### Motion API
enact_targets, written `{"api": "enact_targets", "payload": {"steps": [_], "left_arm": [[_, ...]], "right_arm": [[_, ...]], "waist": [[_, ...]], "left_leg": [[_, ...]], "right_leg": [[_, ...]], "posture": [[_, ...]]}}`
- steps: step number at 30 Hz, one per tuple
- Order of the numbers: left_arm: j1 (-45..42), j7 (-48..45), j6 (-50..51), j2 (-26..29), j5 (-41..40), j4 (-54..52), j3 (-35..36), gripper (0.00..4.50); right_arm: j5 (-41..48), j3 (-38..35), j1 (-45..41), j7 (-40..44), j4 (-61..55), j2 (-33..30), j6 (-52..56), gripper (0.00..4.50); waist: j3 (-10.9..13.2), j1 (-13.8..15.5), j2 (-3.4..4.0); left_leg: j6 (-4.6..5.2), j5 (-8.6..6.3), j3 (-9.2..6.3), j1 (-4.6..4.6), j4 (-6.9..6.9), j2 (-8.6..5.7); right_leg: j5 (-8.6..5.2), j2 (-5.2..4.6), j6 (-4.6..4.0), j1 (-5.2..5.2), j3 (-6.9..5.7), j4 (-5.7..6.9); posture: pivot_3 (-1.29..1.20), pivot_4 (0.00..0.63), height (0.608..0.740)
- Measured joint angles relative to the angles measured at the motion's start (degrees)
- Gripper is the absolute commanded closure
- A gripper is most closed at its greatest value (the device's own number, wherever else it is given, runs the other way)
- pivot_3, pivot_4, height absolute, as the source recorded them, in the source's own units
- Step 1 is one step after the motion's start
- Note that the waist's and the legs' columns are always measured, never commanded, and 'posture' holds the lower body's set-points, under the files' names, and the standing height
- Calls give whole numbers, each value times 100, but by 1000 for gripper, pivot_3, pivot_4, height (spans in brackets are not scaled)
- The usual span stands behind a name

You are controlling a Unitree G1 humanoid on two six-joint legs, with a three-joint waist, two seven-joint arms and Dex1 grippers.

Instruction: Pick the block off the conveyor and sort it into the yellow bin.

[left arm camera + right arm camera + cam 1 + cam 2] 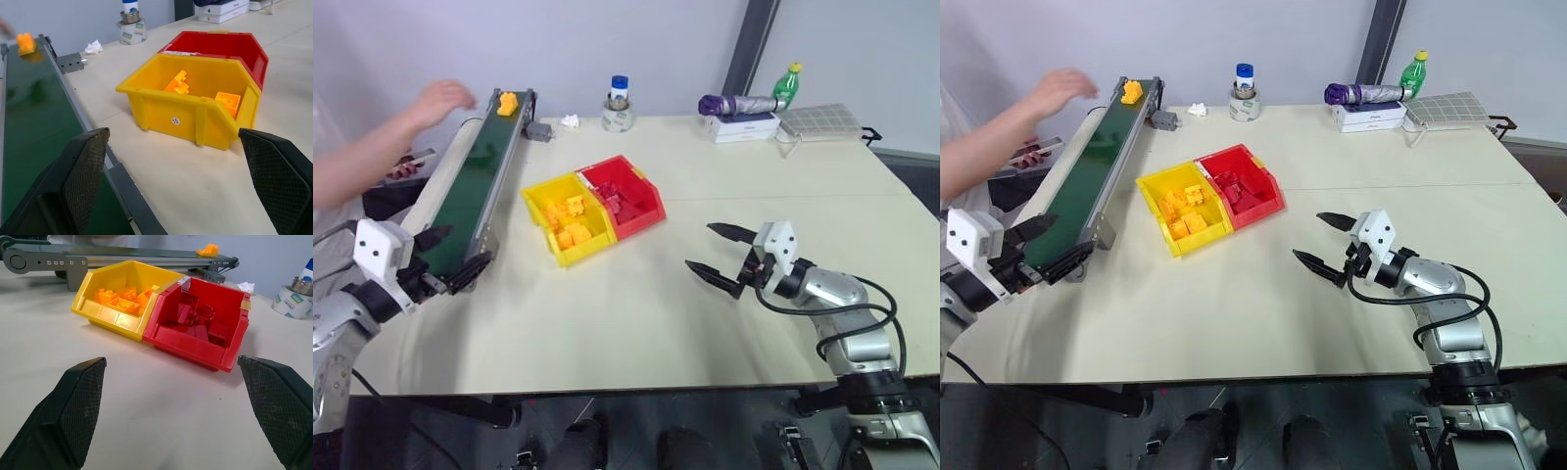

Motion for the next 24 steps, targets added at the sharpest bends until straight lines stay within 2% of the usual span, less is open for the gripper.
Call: {"api": "enact_targets", "payload": {"steps": [5,15,19,24], "left_arm": [[341,125,-9,-204,-121,-229,234,50],[786,1668,-394,-1216,156,-442,1124,50],[1020,2110,-530,-1594,327,-480,1166,50],[981,2216,-545,-1601,306,-575,1119,50]], "right_arm": [[-1,-1,-11,30,8,-3,-3,0],[-1,7,-85,67,50,9,-39,0],[-2,10,-123,74,123,12,-54,0],[-4,35,-139,113,141,26,-85,0]], "waist": [[0,-11,0],[-3,4,-1],[-5,16,-4],[-5,8,-4]], "left_leg": [[0,0,0,0,0,0],[1,0,1,4,16,0],[1,0,0,4,24,0],[1,-1,0,4,30,0]], "right_leg": [[0,0,0,2,0,0],[1,0,3,6,0,2],[3,0,5,10,-2,3],[3,0,-10,10,-2,3]], "posture": [[0,150,740],[0,150,740],[0,150,740],[0,150,740]]}}
